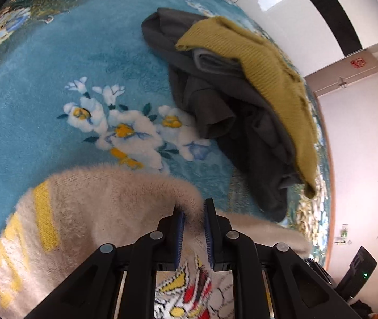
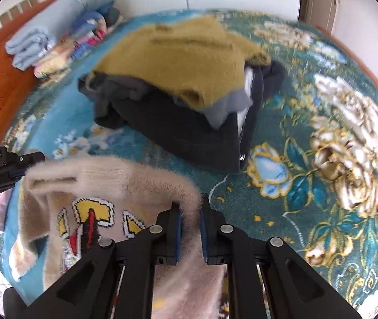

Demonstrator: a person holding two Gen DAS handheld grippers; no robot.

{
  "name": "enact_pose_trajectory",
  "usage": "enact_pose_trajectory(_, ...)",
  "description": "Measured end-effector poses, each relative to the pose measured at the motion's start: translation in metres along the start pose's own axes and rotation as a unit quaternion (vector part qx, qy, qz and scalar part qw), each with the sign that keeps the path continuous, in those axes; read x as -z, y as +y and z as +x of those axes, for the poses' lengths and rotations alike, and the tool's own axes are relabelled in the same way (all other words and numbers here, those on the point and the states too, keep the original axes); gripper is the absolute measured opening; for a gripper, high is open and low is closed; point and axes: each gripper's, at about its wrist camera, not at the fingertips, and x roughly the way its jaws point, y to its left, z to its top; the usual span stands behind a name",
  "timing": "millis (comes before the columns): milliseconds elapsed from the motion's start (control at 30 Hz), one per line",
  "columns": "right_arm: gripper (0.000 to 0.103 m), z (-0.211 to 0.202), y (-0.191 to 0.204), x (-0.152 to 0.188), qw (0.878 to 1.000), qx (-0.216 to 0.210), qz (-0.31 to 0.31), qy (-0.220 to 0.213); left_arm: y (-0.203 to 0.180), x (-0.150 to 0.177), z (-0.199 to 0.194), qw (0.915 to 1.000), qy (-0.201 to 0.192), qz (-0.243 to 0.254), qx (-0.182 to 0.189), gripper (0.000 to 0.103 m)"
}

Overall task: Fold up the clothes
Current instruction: 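Lower the sweater front-up onto the bedspread and open both grippers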

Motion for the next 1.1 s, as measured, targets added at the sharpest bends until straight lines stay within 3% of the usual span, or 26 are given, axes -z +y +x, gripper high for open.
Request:
enact_pose_trajectory(200, 0.013, 0.035, -0.003, 0.0, 0.999, -0.004, 0.021, 0.025, 0.013, -0.004, 0.028, 0.9996, 0.017, -0.002, -0.023, 0.018)
enact_pose_trajectory(367, 0.02, 0.04, -0.005, -0.002, 0.999, 0.0, 0.027, 0.027, 0.017, -0.003, 0.027, 0.9997, 0.017, -0.011, -0.013, 0.019)
enact_pose_trajectory(467, 0.032, 0.032, -0.003, -0.001, 1.0, 0.007, 0.015, 0.017, 0.014, 0.003, 0.011, 0.9998, 0.014, -0.011, -0.003, 0.032)
enact_pose_trajectory(533, 0.051, 0.021, -0.004, 0.001, 1.0, 0.006, 0.019, 0.003, 0.014, 0.008, -0.003, 0.9997, 0.011, -0.015, 0.013, 0.054)
enact_pose_trajectory(600, 0.061, 0.006, -0.006, 0.005, 1.0, -0.006, 0.029, -0.011, 0.012, 0.019, -0.02, 0.9996, 0.003, -0.013, 0.025, 0.056)
enact_pose_trajectory(833, 0.063, -0.059, -0.002, 0.04, 0.998, -0.015, 0.018, -0.062, 0.03, 0.081, -0.073, 0.9981, -0.011, -0.035, 0.048, 0.057)
enact_pose_trajectory(900, 0.068, -0.074, 0.0, 0.059, 0.997, -0.023, 0.02, -0.07, 0.036, 0.1, -0.087, 0.9975, -0.014, -0.044, 0.054, 0.058)
enact_pose_trajectory(1100, 0.072, -0.093, 0.016, 0.125, 0.997, -0.056, 0.017, -0.05, 0.044, 0.152, -0.11, 0.999, -0.015, -0.032, 0.029, 0.058)
